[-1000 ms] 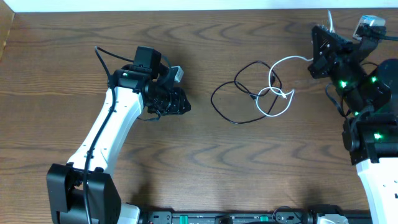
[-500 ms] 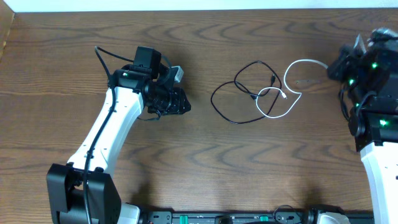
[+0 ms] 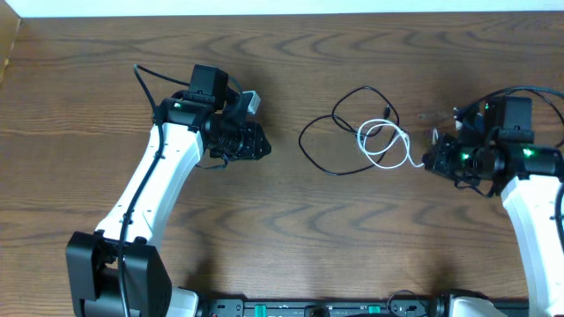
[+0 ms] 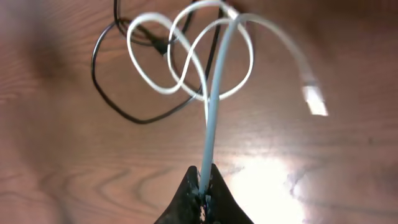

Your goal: Untangle cables

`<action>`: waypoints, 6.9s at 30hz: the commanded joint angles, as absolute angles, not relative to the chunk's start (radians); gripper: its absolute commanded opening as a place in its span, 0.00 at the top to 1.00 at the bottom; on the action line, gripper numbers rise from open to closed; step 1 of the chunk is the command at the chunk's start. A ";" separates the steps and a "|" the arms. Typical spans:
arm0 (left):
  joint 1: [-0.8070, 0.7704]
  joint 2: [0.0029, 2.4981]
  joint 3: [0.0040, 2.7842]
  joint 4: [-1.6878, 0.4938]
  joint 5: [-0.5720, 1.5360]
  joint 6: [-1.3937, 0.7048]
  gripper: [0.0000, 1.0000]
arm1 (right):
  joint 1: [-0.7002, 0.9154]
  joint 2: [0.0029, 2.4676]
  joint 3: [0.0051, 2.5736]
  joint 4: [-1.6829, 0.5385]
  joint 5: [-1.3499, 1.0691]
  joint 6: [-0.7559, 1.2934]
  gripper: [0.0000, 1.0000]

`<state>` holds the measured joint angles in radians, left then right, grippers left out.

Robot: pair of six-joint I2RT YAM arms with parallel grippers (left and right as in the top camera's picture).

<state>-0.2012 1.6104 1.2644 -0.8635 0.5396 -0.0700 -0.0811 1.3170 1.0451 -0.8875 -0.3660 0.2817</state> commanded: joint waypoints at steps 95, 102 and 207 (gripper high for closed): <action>-0.204 1.614 1.259 -0.881 0.503 -0.057 0.65 | 0.213 1.921 1.051 -1.026 -0.073 0.276 0.88; -0.204 1.614 1.259 -0.881 0.503 -0.056 0.64 | 0.213 1.880 1.095 -1.056 -0.116 0.263 0.75; -0.290 1.615 1.254 -0.692 0.574 -0.089 0.56 | 0.365 1.502 1.318 -1.112 -0.042 0.239 0.66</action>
